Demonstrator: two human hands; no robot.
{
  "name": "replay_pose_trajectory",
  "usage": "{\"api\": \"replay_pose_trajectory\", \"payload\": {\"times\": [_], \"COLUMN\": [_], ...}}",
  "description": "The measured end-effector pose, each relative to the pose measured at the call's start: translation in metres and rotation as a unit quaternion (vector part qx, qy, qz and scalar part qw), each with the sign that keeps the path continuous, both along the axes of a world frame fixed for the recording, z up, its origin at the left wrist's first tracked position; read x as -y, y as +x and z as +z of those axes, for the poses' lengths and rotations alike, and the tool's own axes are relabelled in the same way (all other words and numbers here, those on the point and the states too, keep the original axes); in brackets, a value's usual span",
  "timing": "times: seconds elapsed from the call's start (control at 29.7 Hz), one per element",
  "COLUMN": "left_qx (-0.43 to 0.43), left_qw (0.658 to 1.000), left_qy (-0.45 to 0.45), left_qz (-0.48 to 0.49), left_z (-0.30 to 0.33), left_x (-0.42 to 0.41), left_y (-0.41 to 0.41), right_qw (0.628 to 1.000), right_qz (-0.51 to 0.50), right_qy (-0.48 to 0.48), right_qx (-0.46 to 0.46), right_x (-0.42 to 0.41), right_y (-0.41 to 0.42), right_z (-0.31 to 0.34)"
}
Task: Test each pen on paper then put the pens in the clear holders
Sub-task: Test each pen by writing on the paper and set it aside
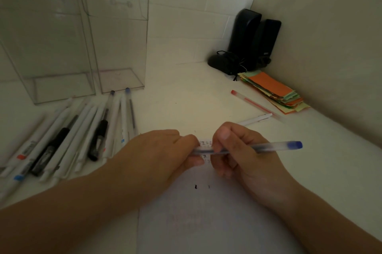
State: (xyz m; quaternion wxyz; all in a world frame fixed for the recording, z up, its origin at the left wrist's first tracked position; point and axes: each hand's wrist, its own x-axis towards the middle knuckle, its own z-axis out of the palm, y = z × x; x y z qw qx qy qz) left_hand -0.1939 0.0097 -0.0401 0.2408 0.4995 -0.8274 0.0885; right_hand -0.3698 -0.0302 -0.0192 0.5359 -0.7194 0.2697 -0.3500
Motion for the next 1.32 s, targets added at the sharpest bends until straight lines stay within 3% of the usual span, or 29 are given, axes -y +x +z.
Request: {"api": "replay_pose_trajectory", "payload": {"times": [0.1, 0.24, 0.4, 0.54, 0.67, 0.74, 0.81, 0.91, 1.01, 1.18, 1.32], "left_qx": [-0.016, 0.031, 0.012, -0.078, -0.162, -0.162, -0.098, -0.018, 0.059, 0.084, 0.124], "left_qw": [1.0, 0.996, 0.997, 0.995, 0.984, 0.984, 0.99, 0.988, 0.977, 0.967, 0.96], "left_qy": [-0.017, -0.07, -0.059, 0.035, 0.078, 0.066, 0.064, 0.014, 0.041, 0.004, -0.033], "left_qz": [-0.021, -0.04, -0.039, -0.045, -0.007, 0.032, 0.084, 0.153, 0.203, 0.239, 0.25], "left_z": [0.001, 0.001, -0.002, -0.003, 0.009, 0.012, 0.012, 0.006, 0.011, 0.016, 0.017], "left_x": [-0.001, -0.002, -0.009, -0.006, -0.007, -0.004, 0.001, 0.005, 0.005, 0.0, 0.002], "left_y": [-0.002, -0.003, -0.004, -0.005, -0.003, 0.007, 0.016, 0.025, 0.024, 0.025, 0.032], "right_qw": [1.0, 0.998, 0.999, 0.998, 0.985, 0.971, 0.936, 0.88, 0.828, 0.805, 0.756], "right_qz": [0.005, 0.014, 0.016, 0.002, -0.105, -0.213, -0.305, -0.308, -0.272, -0.234, -0.199], "right_qy": [-0.02, -0.053, -0.037, 0.056, 0.135, 0.071, -0.047, -0.193, -0.258, -0.355, -0.456], "right_qx": [-0.003, -0.039, -0.021, 0.007, 0.002, -0.085, -0.172, -0.305, -0.418, -0.414, -0.426], "right_x": [-0.002, -0.005, -0.01, -0.009, 0.008, 0.02, 0.031, 0.041, 0.046, 0.044, 0.034], "right_y": [0.0, -0.001, 0.001, 0.009, 0.002, -0.011, -0.023, -0.033, -0.032, -0.032, -0.024], "right_z": [0.004, 0.005, 0.006, 0.011, 0.015, 0.012, 0.007, -0.007, -0.02, -0.022, -0.016]}}
